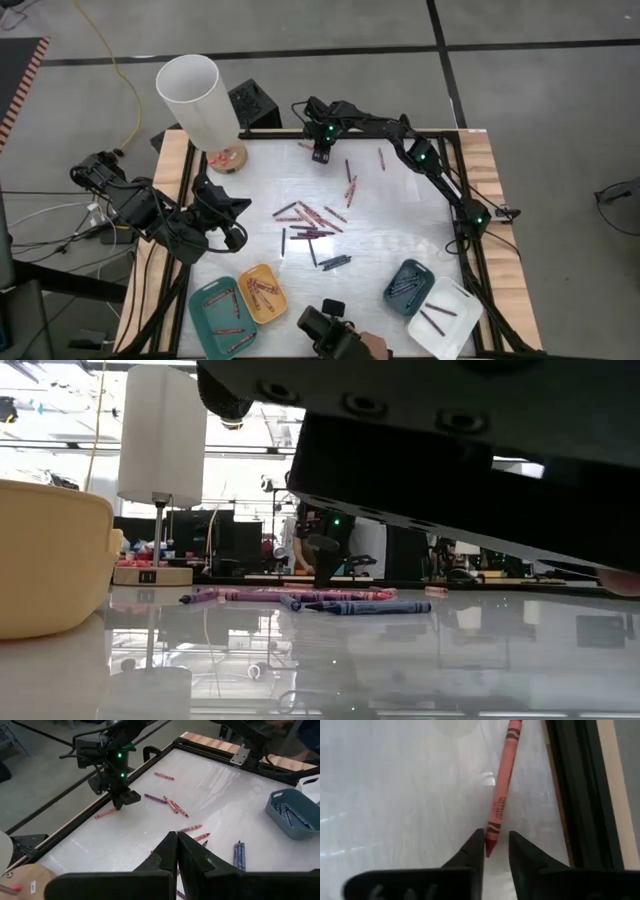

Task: Sort crayons
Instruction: Put the red crayon into the blue bin

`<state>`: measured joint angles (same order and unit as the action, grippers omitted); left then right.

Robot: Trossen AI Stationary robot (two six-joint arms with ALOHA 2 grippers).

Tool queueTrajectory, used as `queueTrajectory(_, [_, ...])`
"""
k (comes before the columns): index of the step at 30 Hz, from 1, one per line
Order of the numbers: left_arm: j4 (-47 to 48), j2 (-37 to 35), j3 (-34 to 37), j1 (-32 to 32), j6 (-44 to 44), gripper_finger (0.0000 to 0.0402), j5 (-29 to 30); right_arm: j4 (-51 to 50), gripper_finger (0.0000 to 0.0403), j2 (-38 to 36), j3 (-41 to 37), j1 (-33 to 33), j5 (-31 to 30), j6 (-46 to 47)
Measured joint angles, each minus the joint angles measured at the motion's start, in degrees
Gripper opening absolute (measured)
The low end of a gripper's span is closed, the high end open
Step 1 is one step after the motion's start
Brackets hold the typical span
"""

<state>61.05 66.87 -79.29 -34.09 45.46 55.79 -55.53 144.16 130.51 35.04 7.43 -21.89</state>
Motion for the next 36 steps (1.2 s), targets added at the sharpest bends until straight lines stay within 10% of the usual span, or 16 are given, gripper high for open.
queueTrajectory(6, [0.0, 0.0, 0.0, 0.0, -0.2, 0.0, 0.0, -0.7, 0.0009, 0.0, 0.0, -0.3, -1.1, 0.5])
queueTrajectory(36, [0.0, -5.4, 0.0, -8.9, -0.9, 0.0, 6.6, -8.3, 0.0, -17.2, -0.3, -11.4, -5.6, 1.0])
